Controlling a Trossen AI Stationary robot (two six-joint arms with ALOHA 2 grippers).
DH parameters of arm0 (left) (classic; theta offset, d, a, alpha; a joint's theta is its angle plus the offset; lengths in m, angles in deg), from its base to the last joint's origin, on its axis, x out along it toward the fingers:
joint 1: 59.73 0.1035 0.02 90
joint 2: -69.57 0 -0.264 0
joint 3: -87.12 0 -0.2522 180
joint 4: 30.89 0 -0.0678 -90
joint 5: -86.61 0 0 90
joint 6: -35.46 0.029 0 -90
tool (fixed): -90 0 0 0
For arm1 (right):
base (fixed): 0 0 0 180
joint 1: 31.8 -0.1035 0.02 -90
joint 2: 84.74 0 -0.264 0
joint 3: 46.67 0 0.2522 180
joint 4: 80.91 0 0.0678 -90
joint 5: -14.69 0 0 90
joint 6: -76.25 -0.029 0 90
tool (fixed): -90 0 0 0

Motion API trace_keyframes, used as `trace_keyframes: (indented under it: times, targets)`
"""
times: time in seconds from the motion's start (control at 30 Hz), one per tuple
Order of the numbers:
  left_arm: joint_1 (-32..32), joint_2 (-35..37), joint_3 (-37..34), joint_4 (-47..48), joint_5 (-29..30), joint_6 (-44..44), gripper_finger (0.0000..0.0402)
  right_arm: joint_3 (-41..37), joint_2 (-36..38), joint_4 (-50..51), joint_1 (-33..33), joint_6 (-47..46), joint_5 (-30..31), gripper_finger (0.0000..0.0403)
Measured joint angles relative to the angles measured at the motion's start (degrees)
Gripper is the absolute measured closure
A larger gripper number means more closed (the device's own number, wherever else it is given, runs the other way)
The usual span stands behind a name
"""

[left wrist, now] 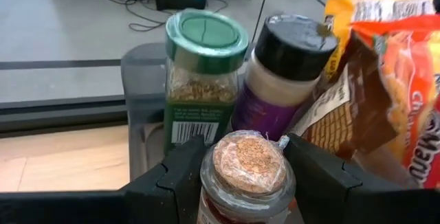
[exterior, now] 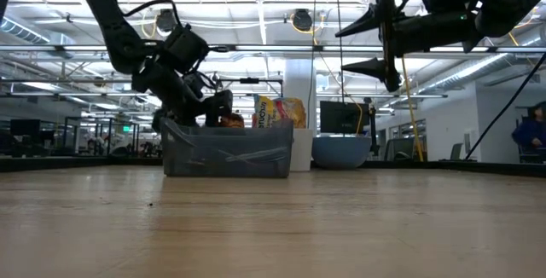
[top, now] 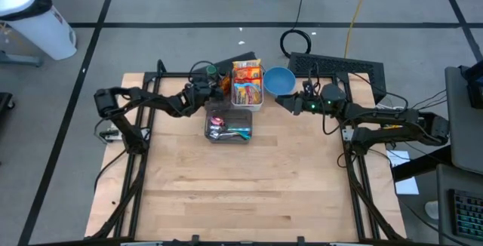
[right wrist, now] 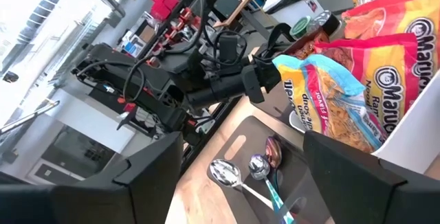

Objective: Pick & Place Food Item
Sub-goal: Put the brown seasoning bottle into the top black bin

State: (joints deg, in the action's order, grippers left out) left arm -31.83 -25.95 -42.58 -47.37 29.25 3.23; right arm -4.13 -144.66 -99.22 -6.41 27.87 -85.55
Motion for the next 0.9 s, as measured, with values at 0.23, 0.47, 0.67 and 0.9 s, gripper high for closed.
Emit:
trace_keyframes:
  times: [0.23,0.47,0.67,0.9]
  targets:
    - [0.5,-1.6,0.0,-0.2,0.0,0.0,0.0219,0.0,0.0,1.5,0.0,0.0,0.0,0.0110]
    - [2.0,-1.7,0.0,-0.1,-0.1,0.2,0.0219,0.0,0.0,1.7,0.0,0.0,0.1,0.0110]
    - [3.5,-1.7,0.0,-0.1,-2.0,0.2,0.0219,0.0,0.0,2.0,0.0,0.0,0.1,0.0110]
    - [4.5,-3.5,0.1,-1.5,-4.1,1.5,0.0219,0.0,0.0,2.4,0.0,0.0,2.5,0.0110]
